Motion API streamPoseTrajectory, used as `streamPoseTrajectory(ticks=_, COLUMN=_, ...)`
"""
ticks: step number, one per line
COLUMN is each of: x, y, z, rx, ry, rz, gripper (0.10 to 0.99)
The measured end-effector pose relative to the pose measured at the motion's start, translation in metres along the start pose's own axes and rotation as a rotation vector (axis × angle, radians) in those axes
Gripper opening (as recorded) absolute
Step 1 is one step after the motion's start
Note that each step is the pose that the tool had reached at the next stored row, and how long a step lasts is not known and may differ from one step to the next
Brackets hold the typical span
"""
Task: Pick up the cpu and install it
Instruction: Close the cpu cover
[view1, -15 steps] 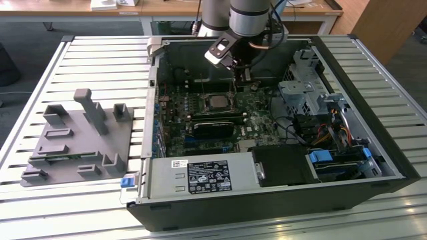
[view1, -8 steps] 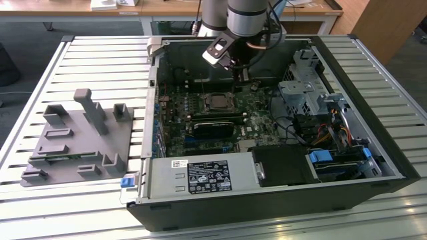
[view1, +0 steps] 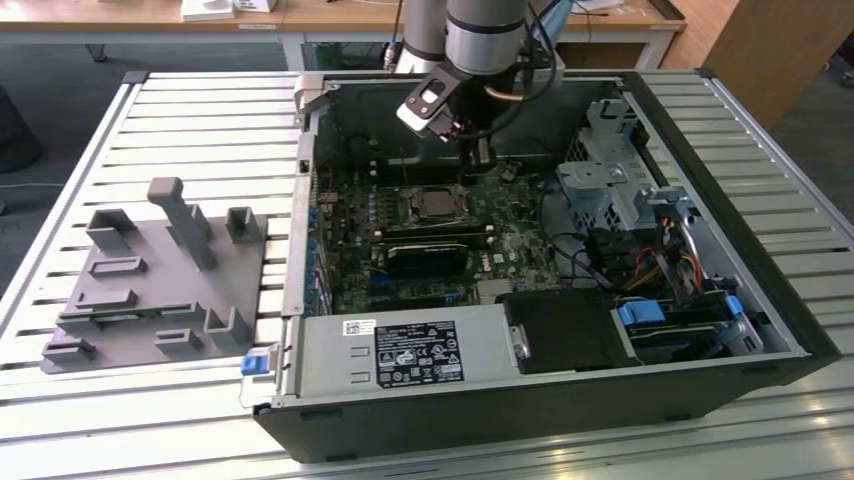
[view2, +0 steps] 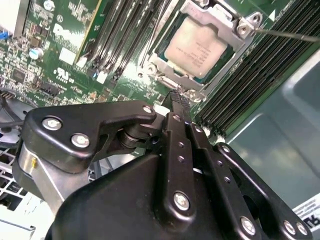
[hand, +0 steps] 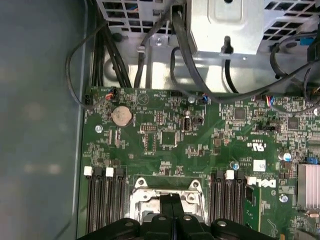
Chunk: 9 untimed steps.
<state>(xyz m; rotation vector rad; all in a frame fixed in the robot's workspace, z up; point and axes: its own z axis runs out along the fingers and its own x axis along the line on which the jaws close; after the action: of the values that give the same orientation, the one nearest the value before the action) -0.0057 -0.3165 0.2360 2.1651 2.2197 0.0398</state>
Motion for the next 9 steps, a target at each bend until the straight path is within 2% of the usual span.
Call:
streamPoseTrajectory(ticks=2, x=0.0, y=-0.005, z=0.0012, rx=0.0, ry=0.0001, rz=0.0, gripper=0.106)
streamPoseTrajectory(ticks=6, x=0.0004, y=-0.0206, z=0.0021, rx=0.0, ry=0.0001, rz=0.0, gripper=0.106)
streamPoseTrajectory(ticks=9, x=0.0006, y=-0.0277, z=0.0034, rx=0.0, ry=0.0002, rz=0.0, gripper=0.106)
